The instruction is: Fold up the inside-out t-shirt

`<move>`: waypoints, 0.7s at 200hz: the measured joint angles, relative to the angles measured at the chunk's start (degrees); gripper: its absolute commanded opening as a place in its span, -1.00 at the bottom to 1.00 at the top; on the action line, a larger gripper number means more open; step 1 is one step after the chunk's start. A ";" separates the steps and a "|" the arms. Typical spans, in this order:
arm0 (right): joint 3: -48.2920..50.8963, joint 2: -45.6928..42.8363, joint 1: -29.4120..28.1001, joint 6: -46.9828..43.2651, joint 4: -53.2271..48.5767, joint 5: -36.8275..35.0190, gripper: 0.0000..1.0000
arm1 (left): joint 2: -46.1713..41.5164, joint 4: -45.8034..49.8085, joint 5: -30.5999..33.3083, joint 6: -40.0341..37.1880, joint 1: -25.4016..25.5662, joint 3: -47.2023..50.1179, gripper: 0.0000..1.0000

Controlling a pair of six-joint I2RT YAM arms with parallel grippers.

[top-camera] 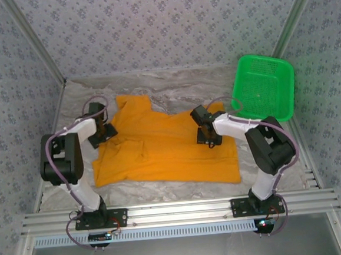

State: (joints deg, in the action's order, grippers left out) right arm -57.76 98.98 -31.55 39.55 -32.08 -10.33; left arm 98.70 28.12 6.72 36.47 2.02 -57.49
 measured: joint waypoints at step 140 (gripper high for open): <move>-14.73 -0.59 7.52 -6.43 -0.02 1.81 0.13 | 11.47 9.35 -13.57 -8.26 -0.09 -26.23 0.18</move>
State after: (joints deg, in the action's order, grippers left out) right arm -72.49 98.39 -24.03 33.12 -32.10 -8.51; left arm 110.17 37.47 -6.85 28.21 1.93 -83.72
